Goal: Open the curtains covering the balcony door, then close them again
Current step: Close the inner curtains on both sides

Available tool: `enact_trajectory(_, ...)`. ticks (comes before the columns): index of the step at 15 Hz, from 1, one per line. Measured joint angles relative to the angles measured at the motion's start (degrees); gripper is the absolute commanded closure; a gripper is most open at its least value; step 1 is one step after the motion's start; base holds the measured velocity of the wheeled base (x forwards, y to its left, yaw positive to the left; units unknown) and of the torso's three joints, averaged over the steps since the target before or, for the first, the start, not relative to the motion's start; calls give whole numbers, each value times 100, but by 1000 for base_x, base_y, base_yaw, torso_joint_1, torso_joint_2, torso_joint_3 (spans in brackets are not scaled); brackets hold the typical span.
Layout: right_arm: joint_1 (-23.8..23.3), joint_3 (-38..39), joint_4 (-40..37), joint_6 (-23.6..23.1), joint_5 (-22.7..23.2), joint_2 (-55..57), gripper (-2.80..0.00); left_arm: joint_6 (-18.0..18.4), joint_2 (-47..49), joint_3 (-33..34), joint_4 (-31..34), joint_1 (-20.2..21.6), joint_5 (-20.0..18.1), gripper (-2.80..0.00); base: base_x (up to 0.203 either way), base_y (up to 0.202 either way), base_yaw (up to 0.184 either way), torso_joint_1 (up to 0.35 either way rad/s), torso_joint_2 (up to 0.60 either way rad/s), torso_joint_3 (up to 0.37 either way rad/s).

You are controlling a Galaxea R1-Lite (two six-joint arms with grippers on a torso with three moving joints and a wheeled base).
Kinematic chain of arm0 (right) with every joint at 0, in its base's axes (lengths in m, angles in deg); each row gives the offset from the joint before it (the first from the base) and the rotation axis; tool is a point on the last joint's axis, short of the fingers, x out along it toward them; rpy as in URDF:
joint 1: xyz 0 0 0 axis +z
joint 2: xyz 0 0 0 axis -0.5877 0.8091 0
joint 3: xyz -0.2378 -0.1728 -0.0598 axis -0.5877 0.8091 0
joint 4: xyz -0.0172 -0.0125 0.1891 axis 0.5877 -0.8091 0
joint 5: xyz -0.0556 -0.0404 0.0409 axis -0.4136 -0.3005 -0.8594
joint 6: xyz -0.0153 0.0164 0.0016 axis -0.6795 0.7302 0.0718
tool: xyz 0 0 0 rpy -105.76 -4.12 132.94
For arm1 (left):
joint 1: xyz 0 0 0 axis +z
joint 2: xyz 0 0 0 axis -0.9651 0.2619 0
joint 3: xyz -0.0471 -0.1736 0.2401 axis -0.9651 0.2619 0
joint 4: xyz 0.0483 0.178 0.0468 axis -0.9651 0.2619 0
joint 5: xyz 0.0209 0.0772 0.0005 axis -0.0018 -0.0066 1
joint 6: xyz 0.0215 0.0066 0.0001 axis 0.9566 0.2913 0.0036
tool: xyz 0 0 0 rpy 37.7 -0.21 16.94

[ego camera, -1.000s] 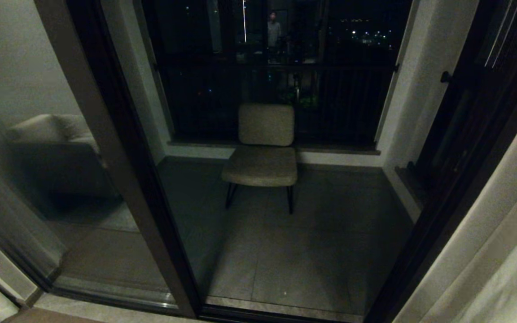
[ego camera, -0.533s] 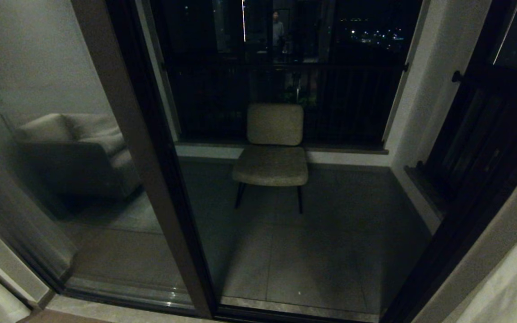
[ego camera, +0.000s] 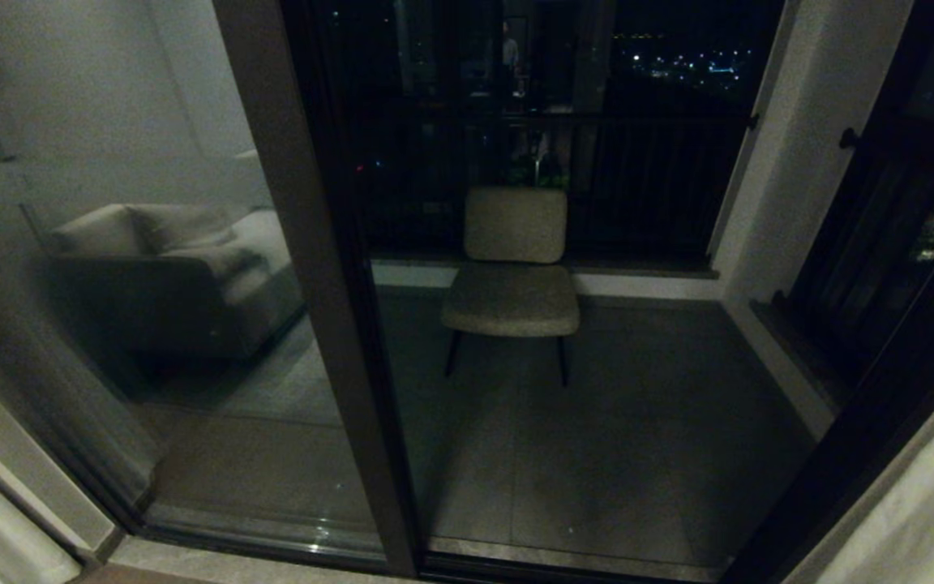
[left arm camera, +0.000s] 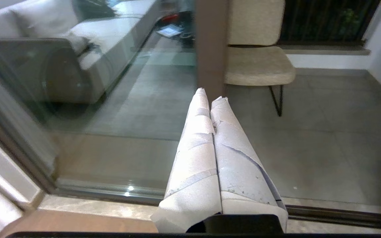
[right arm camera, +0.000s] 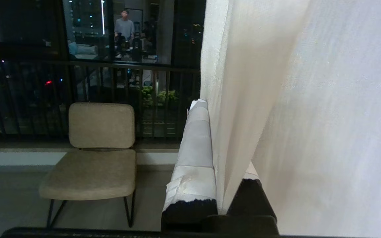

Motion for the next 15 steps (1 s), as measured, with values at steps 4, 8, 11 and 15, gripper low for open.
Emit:
enact_trajectory(4, -7, 1, -15, 0, -2, -7, 0, 0, 0, -5, -5, 0, -2, 0, 139, 140, -5, 3, 3, 1)
enact_trajectory(8, 0, -22, 6, -5, 24, 42, 0, 17, 0, 0, 0, 0, 0, 0, 194, 193, -1, 8, 2, 0)
enact_trajectory(11, 6, -65, 68, -6, 18, 165, 0, 24, 0, 0, 2, 0, -6, 0, 190, 190, 0, 7, 3, -1)
enact_trajectory(15, 6, -71, 12, -5, 23, 168, 0, 199, 0, 0, 7, 0, -22, 0, 171, 189, -1, 3, 3, 1)
